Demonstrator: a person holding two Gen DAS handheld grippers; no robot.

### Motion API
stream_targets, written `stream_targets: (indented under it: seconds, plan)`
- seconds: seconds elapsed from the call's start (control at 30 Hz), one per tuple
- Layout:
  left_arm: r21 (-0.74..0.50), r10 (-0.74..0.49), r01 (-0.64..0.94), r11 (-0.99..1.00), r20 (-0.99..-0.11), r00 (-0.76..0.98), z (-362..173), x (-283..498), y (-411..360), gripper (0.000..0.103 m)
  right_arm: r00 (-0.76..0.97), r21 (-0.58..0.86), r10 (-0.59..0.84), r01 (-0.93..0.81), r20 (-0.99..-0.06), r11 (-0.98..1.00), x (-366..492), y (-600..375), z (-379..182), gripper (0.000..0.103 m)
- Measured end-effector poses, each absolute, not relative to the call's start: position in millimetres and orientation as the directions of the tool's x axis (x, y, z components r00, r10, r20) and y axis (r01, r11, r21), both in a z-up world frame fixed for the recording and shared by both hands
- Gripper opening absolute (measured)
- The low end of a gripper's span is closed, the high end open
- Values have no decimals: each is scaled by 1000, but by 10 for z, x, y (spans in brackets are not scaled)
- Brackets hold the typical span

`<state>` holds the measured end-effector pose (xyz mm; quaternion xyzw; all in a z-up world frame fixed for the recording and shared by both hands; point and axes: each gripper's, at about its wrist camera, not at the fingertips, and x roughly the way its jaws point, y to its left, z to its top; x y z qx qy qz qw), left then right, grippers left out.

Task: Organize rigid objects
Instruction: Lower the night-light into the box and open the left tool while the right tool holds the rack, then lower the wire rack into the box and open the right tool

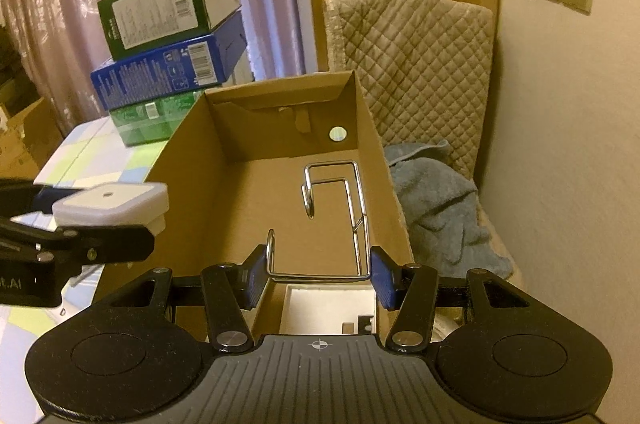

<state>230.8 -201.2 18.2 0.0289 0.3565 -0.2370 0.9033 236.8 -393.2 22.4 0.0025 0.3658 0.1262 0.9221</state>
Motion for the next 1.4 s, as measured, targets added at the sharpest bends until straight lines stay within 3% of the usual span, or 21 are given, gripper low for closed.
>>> stream_targets:
  seconds: [0.43,0.73,1.4]
  plan:
    - [-48,-390,487,872,-670,632,145,2832,-2140,74,657,-82,227,-404,-719,911,2858,-3650,129,50]
    - [-51,-381,481,875,-684,621,24,2997,-2220,74,646,-81,212,-393,-733,916,2933,-3633,27,50]
    - [-75,-343,385,920,-629,698,267,2842,-1764,76,638,-22,225,-355,-737,935,2995,-3615,87,50]
